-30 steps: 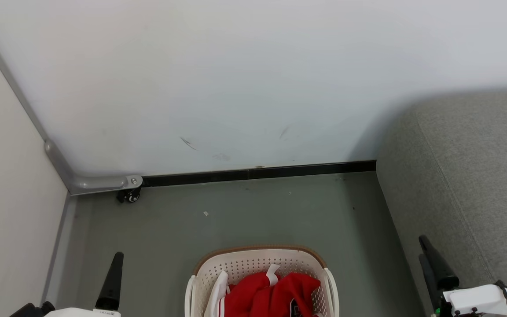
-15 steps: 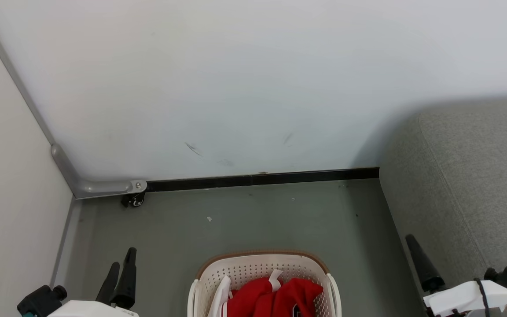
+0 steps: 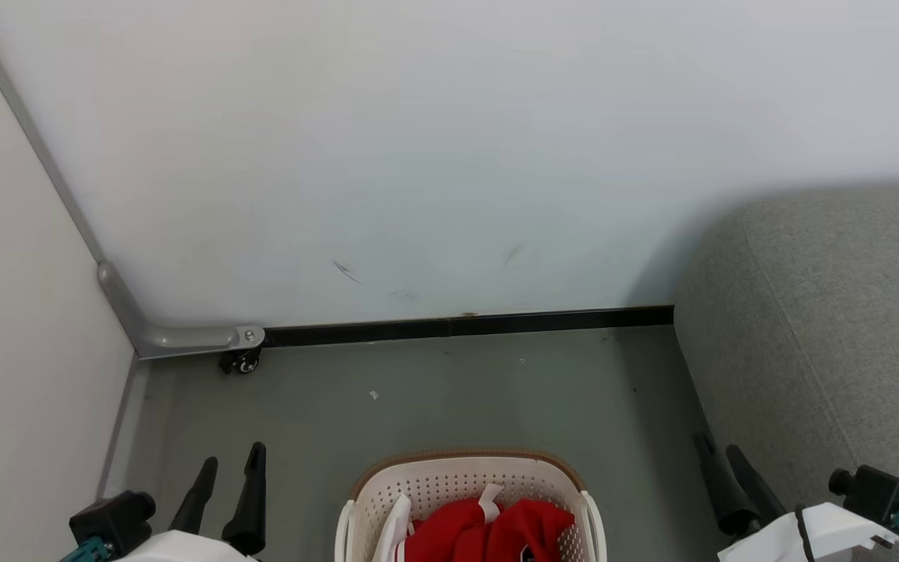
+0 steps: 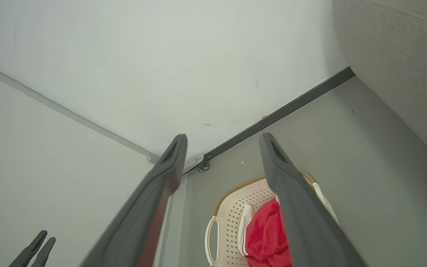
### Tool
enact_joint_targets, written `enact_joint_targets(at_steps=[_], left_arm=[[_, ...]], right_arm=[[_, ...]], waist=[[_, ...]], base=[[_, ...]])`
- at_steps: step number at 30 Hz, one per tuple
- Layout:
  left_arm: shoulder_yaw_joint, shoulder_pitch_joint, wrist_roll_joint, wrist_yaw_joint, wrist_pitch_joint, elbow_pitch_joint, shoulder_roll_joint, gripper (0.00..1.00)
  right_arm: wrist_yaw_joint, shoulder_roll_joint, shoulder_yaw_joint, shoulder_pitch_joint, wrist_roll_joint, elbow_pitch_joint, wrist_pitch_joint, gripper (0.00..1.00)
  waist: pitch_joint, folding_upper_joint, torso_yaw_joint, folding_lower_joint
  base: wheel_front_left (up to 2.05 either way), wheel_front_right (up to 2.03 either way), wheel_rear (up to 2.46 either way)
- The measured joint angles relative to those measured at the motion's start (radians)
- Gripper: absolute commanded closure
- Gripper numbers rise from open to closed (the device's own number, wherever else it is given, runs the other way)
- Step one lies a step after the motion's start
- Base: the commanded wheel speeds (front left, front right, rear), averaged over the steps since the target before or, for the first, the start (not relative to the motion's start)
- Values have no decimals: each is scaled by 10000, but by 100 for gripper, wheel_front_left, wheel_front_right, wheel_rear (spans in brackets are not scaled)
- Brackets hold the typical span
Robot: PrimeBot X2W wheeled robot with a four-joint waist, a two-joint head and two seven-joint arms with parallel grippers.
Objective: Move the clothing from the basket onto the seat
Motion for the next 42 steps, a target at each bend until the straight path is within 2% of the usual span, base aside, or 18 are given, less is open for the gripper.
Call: enact_joint_targets(at_steps=[6, 13, 28, 42], left_arm=[[-251, 81, 1009, 355, -228, -56, 25, 0], [-510, 267, 2050, 744, -449, -113, 44, 0], [-940, 318, 3885, 1221, -1009, -307, 0, 0], [-1181, 386, 5369, 1626, -1509, -311, -13, 0]], right_arm=[[0, 4, 61, 50, -1106, -109, -211, 0], [0, 8, 174, 172, -2445, -203, -430, 0], [0, 8, 387, 246, -5012, -454, -980, 0], [0, -4, 667, 407, -6721, -738, -1452, 0]], waist=[[9, 0, 15, -49], [13, 0, 50, -75], [-21, 0, 93, -85], [-89, 0, 142, -86]], base=[[0, 0, 0], [0, 0, 0], [0, 0, 0], [0, 0, 0]])
